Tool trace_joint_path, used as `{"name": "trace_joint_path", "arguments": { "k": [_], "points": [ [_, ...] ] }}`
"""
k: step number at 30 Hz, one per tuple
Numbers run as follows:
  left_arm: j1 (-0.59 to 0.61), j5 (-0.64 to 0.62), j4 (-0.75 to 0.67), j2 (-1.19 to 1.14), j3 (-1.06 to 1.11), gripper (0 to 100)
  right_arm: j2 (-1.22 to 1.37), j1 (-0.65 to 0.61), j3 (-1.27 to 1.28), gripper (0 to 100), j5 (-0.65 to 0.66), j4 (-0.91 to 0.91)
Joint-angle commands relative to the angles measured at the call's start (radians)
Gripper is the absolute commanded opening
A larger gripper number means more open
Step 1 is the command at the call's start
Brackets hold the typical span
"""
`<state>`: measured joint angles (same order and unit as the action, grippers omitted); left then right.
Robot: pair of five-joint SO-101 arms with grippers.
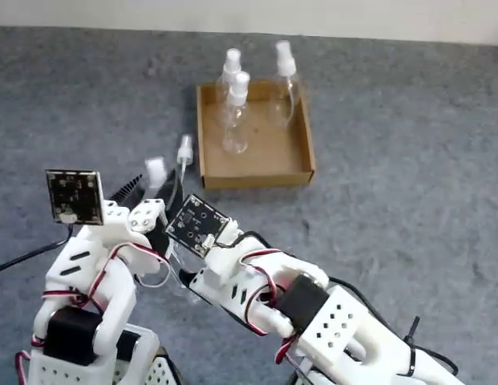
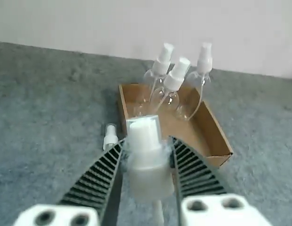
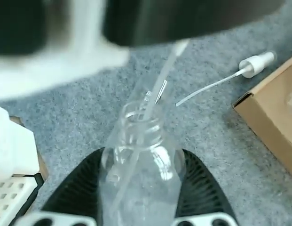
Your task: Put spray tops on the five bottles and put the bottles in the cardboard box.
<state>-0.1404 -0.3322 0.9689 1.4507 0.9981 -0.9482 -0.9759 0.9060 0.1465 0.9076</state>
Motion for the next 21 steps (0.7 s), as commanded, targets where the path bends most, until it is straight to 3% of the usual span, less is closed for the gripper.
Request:
{"name": "trace_joint_path", "arguments": {
  "k": [1,6,8,21],
  "points": [
    [-0.024,0.012,0.006,-0.005,-0.001,0,-0.038,0.031,-0.01,0.4,0.002,-0.058],
    [-0.027,0.012,0.005,-0.005,0.015,0,-0.036,0.13,-0.002,0.4,-0.012,-0.275],
    [-0.044,0.015,0.002,-0.005,0.051,0,-0.035,0.137,-0.001,0.4,-0.077,-0.355],
    [-0.088,0.068,0.006,-0.005,0.088,0,-0.038,0.228,0.002,0.4,-0.235,-0.435]
  ]
}}
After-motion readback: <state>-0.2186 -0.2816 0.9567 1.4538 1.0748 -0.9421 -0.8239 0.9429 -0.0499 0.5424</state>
